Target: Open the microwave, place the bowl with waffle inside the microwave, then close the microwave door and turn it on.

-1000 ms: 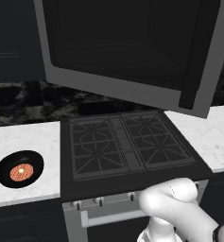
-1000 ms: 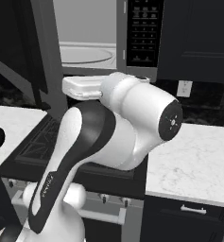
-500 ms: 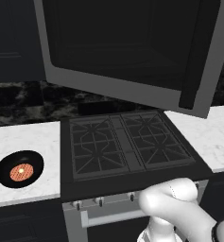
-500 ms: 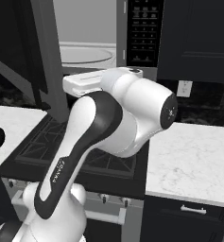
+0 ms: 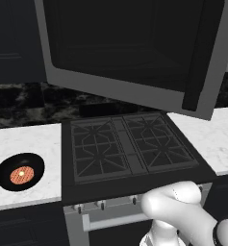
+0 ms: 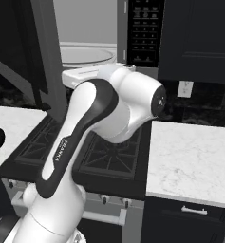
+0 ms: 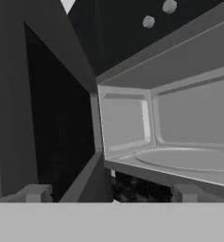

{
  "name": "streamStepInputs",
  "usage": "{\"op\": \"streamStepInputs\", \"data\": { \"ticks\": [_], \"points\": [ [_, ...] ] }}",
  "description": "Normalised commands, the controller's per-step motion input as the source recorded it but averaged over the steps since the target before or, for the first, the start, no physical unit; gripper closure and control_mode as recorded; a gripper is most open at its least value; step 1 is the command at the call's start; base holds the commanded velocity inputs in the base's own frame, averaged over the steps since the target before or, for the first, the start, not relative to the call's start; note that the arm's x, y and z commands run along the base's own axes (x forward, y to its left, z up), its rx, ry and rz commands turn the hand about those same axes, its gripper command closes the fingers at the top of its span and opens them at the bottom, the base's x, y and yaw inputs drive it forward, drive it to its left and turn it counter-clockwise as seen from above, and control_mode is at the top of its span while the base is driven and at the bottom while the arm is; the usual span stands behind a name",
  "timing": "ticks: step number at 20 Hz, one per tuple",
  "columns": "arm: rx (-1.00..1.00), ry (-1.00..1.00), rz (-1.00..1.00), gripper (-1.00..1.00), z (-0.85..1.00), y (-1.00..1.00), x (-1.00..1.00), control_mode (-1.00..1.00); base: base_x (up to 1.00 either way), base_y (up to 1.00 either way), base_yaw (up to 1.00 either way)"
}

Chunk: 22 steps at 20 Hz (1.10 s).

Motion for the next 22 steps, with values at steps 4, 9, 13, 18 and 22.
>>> {"op": "streamStepInputs", "data": {
  "ticks": [4,9,13,18,22],
  "points": [
    [0.0,0.0,0.08,-1.0,0.0,0.13,0.15,-1.0,0.0,0.0,0.0],
    [0.0,0.0,0.09,-1.0,0.0,0.23,0.0,-1.0,0.0,0.0,0.0],
    [0.0,0.0,0.11,-1.0,0.0,0.52,-0.39,-1.0,0.0,0.0,0.0],
    [-0.01,0.0,0.1,-1.0,0.0,0.62,-0.72,-1.0,0.0,0.0,0.0],
    [-0.01,0.0,0.08,-1.0,0.0,0.68,-0.78,-1.0,0.0,0.0,0.0]
  ]
}}
